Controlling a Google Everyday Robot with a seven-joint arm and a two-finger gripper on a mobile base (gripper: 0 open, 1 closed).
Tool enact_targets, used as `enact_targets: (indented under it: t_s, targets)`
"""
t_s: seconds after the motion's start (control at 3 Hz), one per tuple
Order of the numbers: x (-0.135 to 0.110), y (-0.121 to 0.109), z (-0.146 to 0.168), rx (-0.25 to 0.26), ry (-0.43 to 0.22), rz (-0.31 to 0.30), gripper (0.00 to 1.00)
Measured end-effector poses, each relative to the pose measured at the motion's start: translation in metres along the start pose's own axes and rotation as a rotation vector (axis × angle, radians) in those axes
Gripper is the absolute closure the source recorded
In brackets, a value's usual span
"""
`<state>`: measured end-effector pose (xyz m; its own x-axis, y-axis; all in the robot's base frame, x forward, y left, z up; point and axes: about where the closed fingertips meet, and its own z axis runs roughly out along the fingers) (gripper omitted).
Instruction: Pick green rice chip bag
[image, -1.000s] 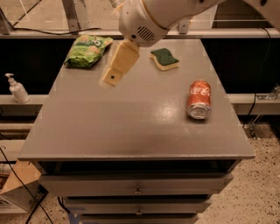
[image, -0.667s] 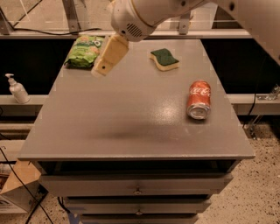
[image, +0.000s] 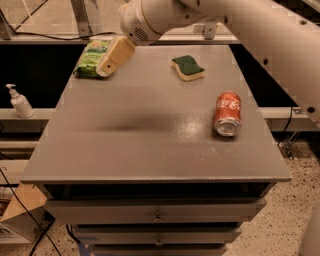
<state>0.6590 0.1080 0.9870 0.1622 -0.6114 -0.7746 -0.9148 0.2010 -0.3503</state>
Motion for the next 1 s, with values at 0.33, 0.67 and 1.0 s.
enact_targets:
  t_s: [0.33, 0.67, 1.0]
  targets:
    - [0.006, -0.019, 0.033, -0.011, -0.05, 0.05, 0.0]
    - [0.009, -0.021, 0.038, -0.014, -0.054, 0.057, 0.0]
    - [0.014, -0.017, 0.045, -0.017, -0.035, 0.068, 0.0]
